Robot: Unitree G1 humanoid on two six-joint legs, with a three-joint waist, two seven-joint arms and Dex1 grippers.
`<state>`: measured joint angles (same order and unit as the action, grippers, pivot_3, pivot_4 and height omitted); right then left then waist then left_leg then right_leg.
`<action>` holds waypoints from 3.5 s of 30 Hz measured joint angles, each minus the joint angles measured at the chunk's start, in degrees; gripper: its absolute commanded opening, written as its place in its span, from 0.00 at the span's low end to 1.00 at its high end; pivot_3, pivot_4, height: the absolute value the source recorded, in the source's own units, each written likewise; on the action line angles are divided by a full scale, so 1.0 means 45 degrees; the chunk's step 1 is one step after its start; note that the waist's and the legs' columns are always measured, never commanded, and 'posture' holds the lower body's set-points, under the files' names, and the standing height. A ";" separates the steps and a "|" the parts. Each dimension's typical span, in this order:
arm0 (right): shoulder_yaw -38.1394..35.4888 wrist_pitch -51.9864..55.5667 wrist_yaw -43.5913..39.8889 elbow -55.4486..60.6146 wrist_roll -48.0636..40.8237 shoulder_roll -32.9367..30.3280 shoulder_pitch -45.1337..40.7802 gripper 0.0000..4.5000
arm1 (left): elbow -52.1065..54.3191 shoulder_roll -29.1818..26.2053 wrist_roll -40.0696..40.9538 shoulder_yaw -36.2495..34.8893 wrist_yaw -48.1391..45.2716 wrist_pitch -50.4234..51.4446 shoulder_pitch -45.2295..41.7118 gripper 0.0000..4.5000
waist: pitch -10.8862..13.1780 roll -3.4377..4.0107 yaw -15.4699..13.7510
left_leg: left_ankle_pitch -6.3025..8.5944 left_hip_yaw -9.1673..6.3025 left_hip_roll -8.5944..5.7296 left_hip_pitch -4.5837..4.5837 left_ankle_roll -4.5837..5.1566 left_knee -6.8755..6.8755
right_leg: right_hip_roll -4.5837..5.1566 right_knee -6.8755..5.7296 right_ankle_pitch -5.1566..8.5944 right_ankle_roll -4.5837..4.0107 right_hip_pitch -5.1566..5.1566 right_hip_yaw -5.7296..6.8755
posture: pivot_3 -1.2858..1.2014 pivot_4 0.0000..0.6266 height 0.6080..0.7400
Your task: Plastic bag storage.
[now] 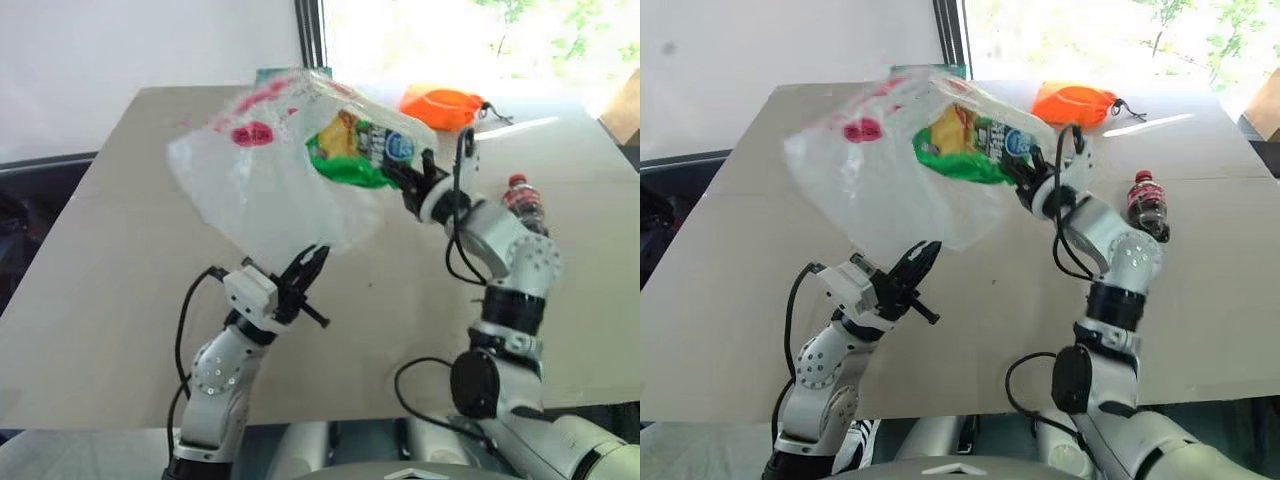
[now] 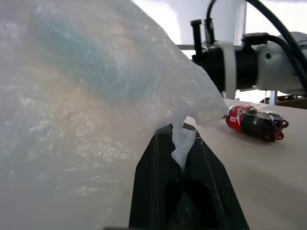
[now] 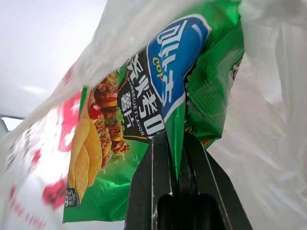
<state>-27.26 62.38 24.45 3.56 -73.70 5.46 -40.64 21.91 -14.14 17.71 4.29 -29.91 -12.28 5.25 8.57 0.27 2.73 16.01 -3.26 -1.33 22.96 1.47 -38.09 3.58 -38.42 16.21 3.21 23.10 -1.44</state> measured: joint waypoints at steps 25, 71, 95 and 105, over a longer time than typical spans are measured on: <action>0.5149 -0.6907 -0.6911 -0.3913 0.8145 -0.2010 0.0027 0.99 | -0.0805 0.0360 0.0351 -0.0396 -0.0148 0.0097 -0.0117 0.00 | 0.0001 -0.0002 -0.0175 | -0.0006 0.0015 0.0005 -0.0026 -0.0001 -0.0051 | -0.0046 -0.0054 -0.0002 -0.0004 -0.0010 -0.0033 | 0.52 0.24 1.00; 0.2148 -0.6018 -0.6787 -0.1184 1.3098 -0.6627 0.4294 0.65 | -0.1212 0.0977 -0.0042 0.0060 0.0304 -0.0049 -0.0647 0.00 | 0.0020 -0.0044 -0.0443 | 0.0021 -0.0018 0.0007 -0.0087 0.0045 -0.0064 | -0.0058 -0.0034 -0.0001 -0.0004 -0.0097 -0.0006 | 0.52 0.24 1.00; 0.3076 -0.4661 -1.3552 0.4846 0.2745 -0.7597 0.3938 0.65 | -0.1484 0.1010 -0.0124 0.0045 0.0363 -0.0139 -0.0845 0.00 | 0.0091 0.0045 -0.0447 | 0.0025 0.0002 0.0017 -0.0040 0.0052 -0.0076 | -0.0060 -0.0072 0.0000 -0.0004 -0.0027 -0.0024 | 0.52 0.24 1.00; 0.7175 -0.4430 -1.2901 0.1502 0.7882 -0.7227 0.2715 0.65 | -0.1474 0.1120 -0.0178 0.0097 0.0546 -0.0251 -0.0562 0.00 | 0.0111 -0.0004 -0.0277 | -0.0006 0.0012 0.0021 -0.0072 -0.0001 -0.0094 | -0.0074 -0.0111 -0.0005 -0.0008 -0.0034 -0.0042 | 0.52 0.24 1.00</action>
<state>5.02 42.44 -33.60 10.32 -38.23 -27.06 -28.43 15.28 -9.10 16.92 4.73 -27.45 -13.40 2.72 9.07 0.25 1.48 15.98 -3.21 -1.23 22.63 1.46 -38.51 3.24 -38.91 16.18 3.17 22.95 -1.63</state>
